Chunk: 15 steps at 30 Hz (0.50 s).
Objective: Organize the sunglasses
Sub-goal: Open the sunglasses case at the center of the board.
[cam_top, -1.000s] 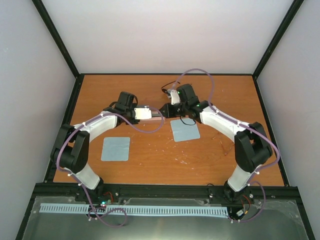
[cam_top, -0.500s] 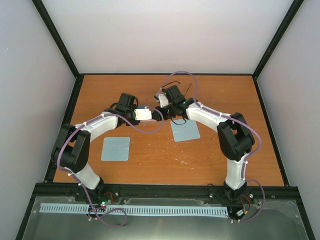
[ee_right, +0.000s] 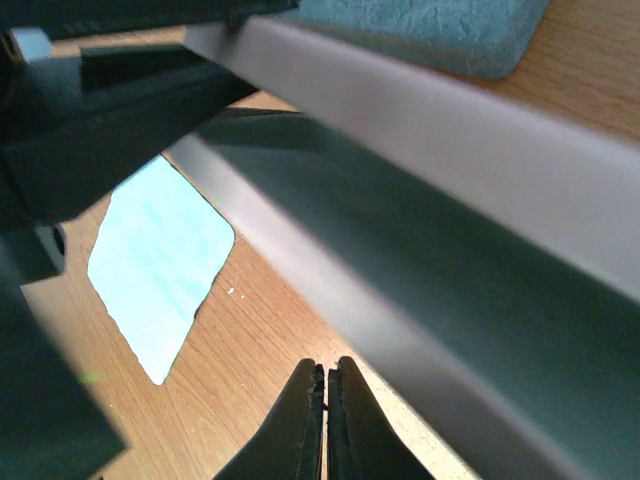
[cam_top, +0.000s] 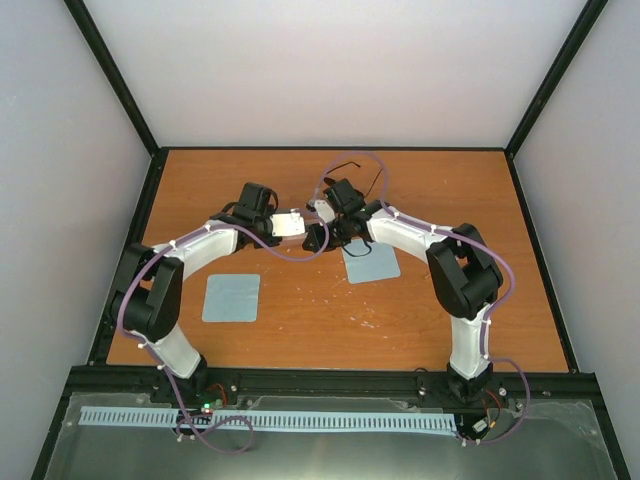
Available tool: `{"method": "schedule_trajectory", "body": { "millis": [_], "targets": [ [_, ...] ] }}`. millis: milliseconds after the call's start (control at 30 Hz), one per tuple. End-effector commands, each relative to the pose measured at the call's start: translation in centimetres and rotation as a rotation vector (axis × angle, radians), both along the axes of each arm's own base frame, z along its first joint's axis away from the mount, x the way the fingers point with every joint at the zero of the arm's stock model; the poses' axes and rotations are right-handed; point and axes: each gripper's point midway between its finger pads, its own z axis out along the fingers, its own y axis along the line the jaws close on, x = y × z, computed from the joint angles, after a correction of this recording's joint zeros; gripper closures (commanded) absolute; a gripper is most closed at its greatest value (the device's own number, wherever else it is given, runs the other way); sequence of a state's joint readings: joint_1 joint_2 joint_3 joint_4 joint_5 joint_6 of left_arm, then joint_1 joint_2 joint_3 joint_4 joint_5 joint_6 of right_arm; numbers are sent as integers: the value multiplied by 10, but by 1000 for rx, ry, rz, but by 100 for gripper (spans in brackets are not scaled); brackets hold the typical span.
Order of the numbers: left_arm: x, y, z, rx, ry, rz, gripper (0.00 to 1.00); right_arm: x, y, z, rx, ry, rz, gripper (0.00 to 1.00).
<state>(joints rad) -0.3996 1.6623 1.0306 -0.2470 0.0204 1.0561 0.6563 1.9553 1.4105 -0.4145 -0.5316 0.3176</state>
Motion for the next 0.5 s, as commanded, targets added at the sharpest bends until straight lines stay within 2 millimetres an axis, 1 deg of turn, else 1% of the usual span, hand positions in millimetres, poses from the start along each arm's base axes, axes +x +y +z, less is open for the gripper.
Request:
{"method": "schedule_trajectory", "body": {
  "millis": [0, 33, 133, 200, 233, 367, 467],
  "targets": [
    [21, -15, 31, -72, -73, 2, 100, -3, 0, -9, -25, 5, 23, 97],
    [21, -15, 30, -69, -73, 4, 99, -2, 2, -2, -3, -8, 24, 97],
    [21, -12, 26, -54, -72, 6, 99, 3, 4, 28, 55, -76, 4, 97],
    [19, -12, 25, -57, -69, 5, 100, 8, 5, 41, 69, -106, -8, 97],
    [17, -12, 25, -59, -67, 2, 100, 9, 5, 44, 76, -114, -7, 97],
    [16, -11, 23, -51, -65, 4, 100, 14, 8, 48, 93, -121, -6, 97],
    [14, -10, 24, -57, -65, 1, 100, 19, 8, 46, 93, -120, -13, 97]
  ]
}}
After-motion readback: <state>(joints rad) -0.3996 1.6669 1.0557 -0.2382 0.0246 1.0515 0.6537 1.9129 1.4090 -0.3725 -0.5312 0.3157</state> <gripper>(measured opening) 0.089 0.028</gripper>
